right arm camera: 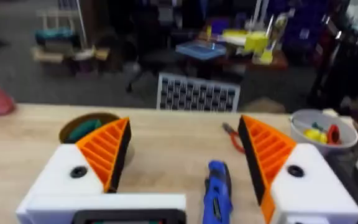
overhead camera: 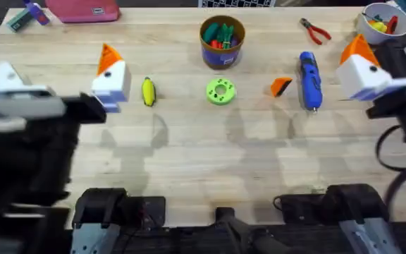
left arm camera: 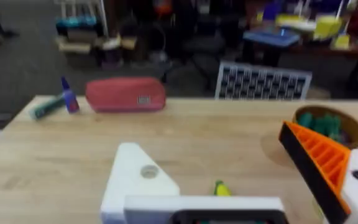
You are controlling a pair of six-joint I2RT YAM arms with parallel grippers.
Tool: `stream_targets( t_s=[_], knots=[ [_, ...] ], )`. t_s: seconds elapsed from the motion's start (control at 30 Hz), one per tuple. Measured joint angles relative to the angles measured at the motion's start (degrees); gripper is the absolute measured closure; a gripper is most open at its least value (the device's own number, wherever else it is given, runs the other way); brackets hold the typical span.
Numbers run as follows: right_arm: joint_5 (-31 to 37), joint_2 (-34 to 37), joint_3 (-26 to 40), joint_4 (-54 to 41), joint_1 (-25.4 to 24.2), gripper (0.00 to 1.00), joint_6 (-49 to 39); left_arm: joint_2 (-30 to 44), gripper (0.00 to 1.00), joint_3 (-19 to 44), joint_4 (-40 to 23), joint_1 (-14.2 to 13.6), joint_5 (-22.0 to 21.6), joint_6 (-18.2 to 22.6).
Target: Pick up the gripper from the table and insert it into the empty holder that is missing its gripper. Then pick up a screw, insert it into the mounting hole, and use the screwdriver to tighten it. Finally, clean up the table by picking up the vegetable and placing it into the bucket.
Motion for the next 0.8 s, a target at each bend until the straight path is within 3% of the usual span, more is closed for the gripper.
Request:
stream_targets(
  t_s=[0.27, 0.47, 0.6, 0.8],
  knots=[
    [0.0, 23.1, 20.7, -22.7, 0.0, 0.007, -1.0, 23.5, 0.015, 22.1, -20.6, 0.0, -0.1, 0.0],
    [-0.2, 37.4, 32.3, -37.0, 0.0, 0.008, -2.7, 39.1, 0.015, 34.6, -32.0, 0.0, 0.2, 0.0],
    [-0.2, 43.7, 36.9, -43.7, 0.0, 0.008, -2.8, 46.9, 0.016, 39.2, -36.2, 0.0, 0.7, 0.0],
    [-0.2, 48.2, 37.6, -46.6, 0.0, 0.008, -2.8, 54.0, 0.015, 40.4, -37.1, 0.0, 1.7, 0.0]
  ],
)
